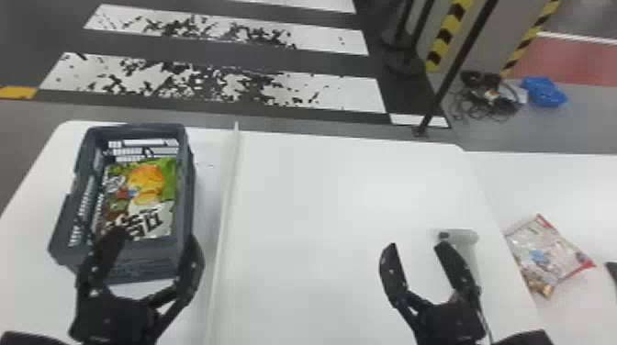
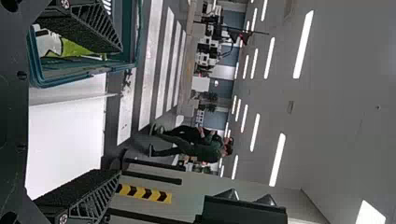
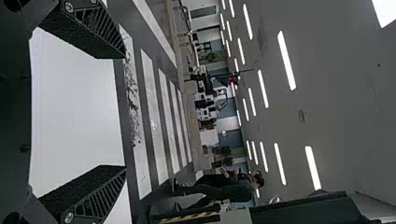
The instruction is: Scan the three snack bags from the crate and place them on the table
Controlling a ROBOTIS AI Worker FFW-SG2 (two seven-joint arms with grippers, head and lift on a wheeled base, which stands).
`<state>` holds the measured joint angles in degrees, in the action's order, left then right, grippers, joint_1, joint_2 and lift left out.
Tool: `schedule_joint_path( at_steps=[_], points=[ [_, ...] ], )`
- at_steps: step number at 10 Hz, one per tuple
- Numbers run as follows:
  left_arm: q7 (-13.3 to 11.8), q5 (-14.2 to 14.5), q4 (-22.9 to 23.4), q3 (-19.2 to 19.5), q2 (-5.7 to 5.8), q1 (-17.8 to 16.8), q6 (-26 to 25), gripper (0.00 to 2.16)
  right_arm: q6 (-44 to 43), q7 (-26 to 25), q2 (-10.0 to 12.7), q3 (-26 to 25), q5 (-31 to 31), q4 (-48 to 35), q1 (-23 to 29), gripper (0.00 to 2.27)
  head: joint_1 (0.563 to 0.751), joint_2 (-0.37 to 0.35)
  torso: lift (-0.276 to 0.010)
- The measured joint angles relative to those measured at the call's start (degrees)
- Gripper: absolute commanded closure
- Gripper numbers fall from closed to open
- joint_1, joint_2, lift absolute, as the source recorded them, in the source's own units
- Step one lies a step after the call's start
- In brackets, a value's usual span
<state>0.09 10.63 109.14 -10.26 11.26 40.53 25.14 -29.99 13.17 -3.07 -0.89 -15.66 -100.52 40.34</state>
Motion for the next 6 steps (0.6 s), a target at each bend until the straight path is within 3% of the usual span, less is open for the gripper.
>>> schedule_joint_path(
  at_steps=[2,3,4,6],
  points=[
    [2.99,0.03,3.41,0.01,0.20,1.11,-1.61,0.07,-1.27,-0.16,-0.10,0.40,0.57,-0.35,0.76,0.10,0.695,-0.091,-0.037],
    [3.49,0.20,6.51,1.07,0.25,1.42,-6.47,0.07,-1.37,-0.22,-0.19,0.12,0.35,-0.63,1.01,0.11,0.695,-0.088,-0.037],
    [3.58,0.89,9.68,2.72,0.20,1.12,-13.38,0.07,-1.47,-0.33,-0.26,-0.20,-0.07,-0.76,1.23,0.11,0.695,-0.081,-0.037],
    [2.87,3.35,15.14,6.63,0.17,-2.80,-32.20,0.09,-1.62,-0.34,-0.34,-0.94,-0.41,-0.82,1.71,0.11,0.695,-0.064,-0.037]
  ],
)
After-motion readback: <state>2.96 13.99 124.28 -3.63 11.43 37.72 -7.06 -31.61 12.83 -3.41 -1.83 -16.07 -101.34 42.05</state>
